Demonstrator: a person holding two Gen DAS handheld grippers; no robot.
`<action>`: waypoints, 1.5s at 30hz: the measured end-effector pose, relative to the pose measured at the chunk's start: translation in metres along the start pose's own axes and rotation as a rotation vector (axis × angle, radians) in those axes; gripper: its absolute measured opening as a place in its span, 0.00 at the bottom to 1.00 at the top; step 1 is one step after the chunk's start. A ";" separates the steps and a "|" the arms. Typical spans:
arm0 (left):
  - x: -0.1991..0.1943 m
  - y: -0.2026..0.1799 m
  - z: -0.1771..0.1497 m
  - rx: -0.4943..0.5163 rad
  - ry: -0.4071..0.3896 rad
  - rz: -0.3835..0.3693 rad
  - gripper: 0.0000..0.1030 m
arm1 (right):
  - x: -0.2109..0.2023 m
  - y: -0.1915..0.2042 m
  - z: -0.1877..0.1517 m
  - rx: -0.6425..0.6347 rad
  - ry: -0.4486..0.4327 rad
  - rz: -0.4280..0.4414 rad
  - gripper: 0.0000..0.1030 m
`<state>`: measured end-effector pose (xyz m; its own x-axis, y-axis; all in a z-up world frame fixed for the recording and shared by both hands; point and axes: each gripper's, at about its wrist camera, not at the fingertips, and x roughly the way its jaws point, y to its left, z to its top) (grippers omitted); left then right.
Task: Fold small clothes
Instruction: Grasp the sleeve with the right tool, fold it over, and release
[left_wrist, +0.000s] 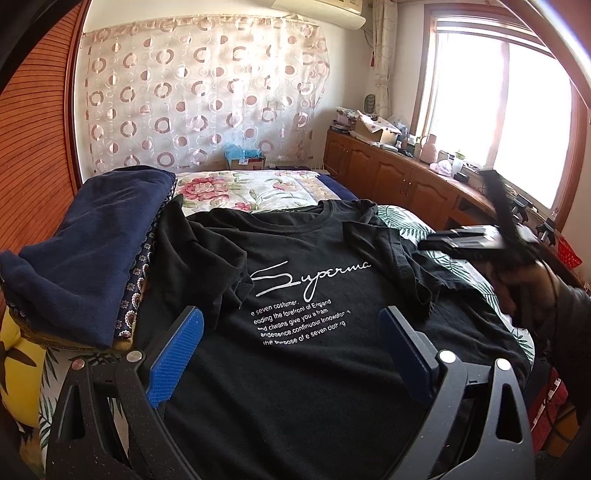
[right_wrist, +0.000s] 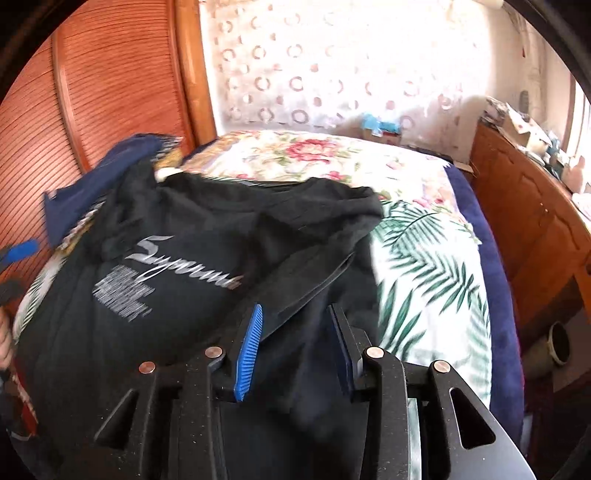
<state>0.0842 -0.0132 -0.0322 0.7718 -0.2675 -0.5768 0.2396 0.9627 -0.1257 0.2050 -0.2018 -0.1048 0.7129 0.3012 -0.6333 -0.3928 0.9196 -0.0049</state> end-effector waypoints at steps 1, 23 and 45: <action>-0.001 0.000 -0.001 0.000 0.001 0.000 0.94 | 0.009 -0.005 0.006 0.011 0.008 -0.013 0.37; -0.001 0.009 -0.007 -0.016 0.002 0.011 0.94 | 0.045 0.037 0.075 0.013 -0.020 0.177 0.02; 0.007 0.043 0.004 -0.061 -0.001 0.078 0.94 | 0.076 -0.020 0.029 0.033 0.125 -0.065 0.43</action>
<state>0.1019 0.0259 -0.0386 0.7872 -0.1915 -0.5862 0.1422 0.9813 -0.1296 0.2843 -0.1901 -0.1306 0.6574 0.2086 -0.7241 -0.3270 0.9447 -0.0248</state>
